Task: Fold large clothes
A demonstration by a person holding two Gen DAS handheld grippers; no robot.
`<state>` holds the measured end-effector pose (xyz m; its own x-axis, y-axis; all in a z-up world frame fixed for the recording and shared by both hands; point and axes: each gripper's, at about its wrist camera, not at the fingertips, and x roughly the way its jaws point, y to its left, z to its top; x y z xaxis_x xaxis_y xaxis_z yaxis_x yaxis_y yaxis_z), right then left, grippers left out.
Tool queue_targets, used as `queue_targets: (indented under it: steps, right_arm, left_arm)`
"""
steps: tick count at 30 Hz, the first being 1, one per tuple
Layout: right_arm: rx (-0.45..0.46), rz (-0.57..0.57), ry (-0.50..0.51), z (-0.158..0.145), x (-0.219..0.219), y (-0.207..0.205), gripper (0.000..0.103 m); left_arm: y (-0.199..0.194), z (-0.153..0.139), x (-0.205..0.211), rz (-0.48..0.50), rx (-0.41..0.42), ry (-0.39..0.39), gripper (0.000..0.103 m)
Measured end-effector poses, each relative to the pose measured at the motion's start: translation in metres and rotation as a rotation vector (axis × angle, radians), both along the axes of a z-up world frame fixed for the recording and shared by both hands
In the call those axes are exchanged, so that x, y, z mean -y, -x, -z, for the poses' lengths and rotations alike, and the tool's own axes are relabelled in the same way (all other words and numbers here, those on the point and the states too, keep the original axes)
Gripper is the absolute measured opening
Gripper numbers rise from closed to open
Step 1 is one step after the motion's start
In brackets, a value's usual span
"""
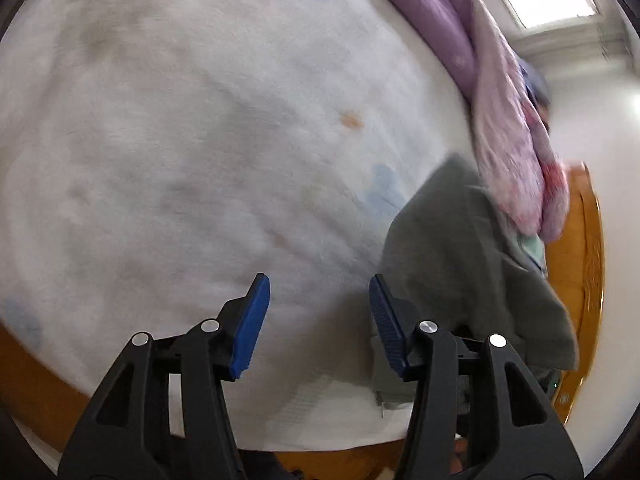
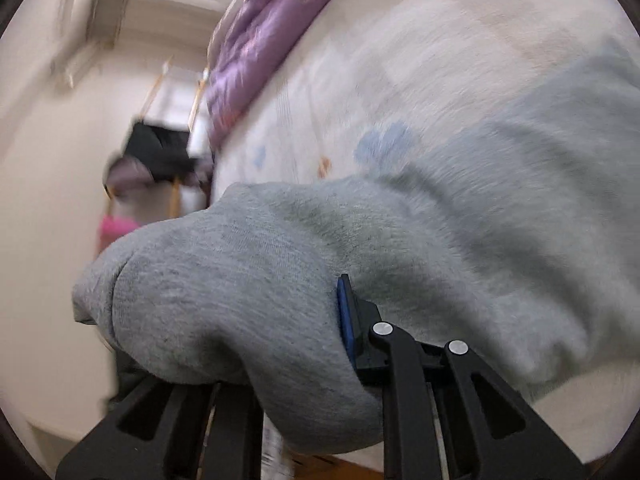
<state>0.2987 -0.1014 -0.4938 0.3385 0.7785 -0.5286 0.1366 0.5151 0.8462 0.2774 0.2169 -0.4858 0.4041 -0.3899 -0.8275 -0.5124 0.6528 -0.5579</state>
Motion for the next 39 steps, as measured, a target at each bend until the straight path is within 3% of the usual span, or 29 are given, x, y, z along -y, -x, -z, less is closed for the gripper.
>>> queue_targets:
  steps: [2,7,12,17,19,20,21,22,23,27,30,34,37,39]
  right_arm:
    - [-0.041,0.098,-0.062,0.0,0.029,0.009,0.014]
    - [-0.178,0.323,-0.172,0.023,0.092,0.032,0.013]
    - [-0.256,0.433,-0.134,0.048,0.128,0.047,0.013]
    - [-0.321,0.456,-0.091,0.063,0.149,0.047,0.018]
    - [-0.333,0.423,-0.064,0.06,0.156,0.046,0.02]
    - [-0.333,0.398,-0.046,0.056,0.159,0.044,0.026]
    - [-0.336,0.384,0.005,0.048,0.168,0.045,0.032]
    - [-0.34,0.364,0.068,0.04,0.176,0.045,0.05]
    - [-0.329,0.347,0.117,0.031,0.184,0.045,0.057]
    - [-0.256,0.186,0.359,-0.003,0.201,0.042,0.057]
    - [-0.141,0.071,0.476,-0.026,0.193,0.04,0.044]
    - [-0.012,-0.008,0.5,-0.023,0.18,0.021,0.043]
    - [0.006,-0.023,0.483,-0.001,0.169,-0.008,0.043]
    - [0.014,-0.048,0.535,0.009,0.166,-0.018,0.043]
  left_arm:
    - [-0.019,-0.004,0.023,0.072,0.027,-0.021,0.052]
    - [-0.075,-0.013,0.113,0.281,0.101,0.011,0.052]
    - [-0.106,0.008,0.197,0.47,0.102,0.015,0.052]
    - [-0.118,0.017,0.246,0.638,0.097,-0.011,0.052]
    - [-0.12,0.022,0.26,0.68,0.089,-0.024,0.052]
    - [-0.12,0.022,0.265,0.691,0.09,-0.047,0.052]
    - [-0.121,0.024,0.27,0.698,0.087,-0.077,0.052]
    - [-0.124,0.029,0.274,0.703,0.074,-0.124,0.052]
    - [-0.128,0.031,0.279,0.699,0.063,-0.141,0.052]
    - [-0.141,0.043,0.27,0.645,0.024,-0.079,0.052]
    - [-0.146,0.045,0.272,0.654,0.019,-0.082,0.052]
    - [-0.147,0.045,0.272,0.642,0.018,-0.071,0.053]
    - [-0.145,0.042,0.264,0.625,0.021,-0.029,0.056]
    - [-0.144,0.042,0.256,0.597,0.013,0.003,0.056]
